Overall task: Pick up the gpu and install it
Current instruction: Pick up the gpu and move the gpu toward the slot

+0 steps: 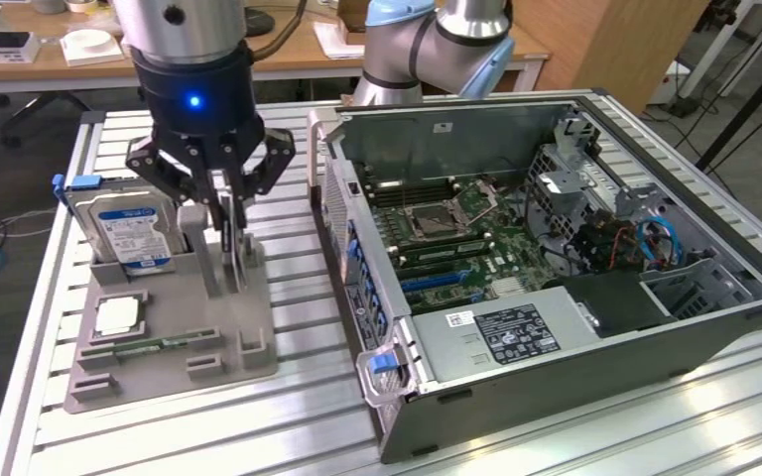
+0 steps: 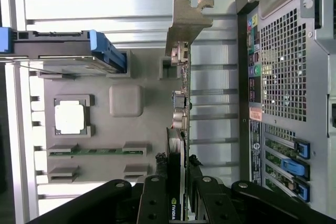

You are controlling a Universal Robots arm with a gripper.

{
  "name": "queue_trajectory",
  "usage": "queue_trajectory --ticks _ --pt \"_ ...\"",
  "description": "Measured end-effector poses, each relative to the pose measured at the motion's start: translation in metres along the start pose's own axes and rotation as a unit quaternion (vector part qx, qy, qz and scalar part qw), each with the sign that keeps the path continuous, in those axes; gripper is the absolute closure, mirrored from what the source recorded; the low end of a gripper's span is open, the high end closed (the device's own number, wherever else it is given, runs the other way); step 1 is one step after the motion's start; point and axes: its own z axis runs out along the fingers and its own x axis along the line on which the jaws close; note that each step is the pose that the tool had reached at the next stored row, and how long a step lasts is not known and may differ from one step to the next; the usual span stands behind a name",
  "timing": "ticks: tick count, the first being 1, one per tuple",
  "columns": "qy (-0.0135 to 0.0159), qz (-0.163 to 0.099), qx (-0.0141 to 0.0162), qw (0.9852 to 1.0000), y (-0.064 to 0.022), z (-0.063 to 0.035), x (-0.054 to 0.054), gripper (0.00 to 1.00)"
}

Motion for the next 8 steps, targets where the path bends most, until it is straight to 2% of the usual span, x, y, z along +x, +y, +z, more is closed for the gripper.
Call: queue_trajectory --ticks 8 --pt "0.0000 0.000 0.0000 1.0000 0.0005 -0.0153 0.000 0.74"
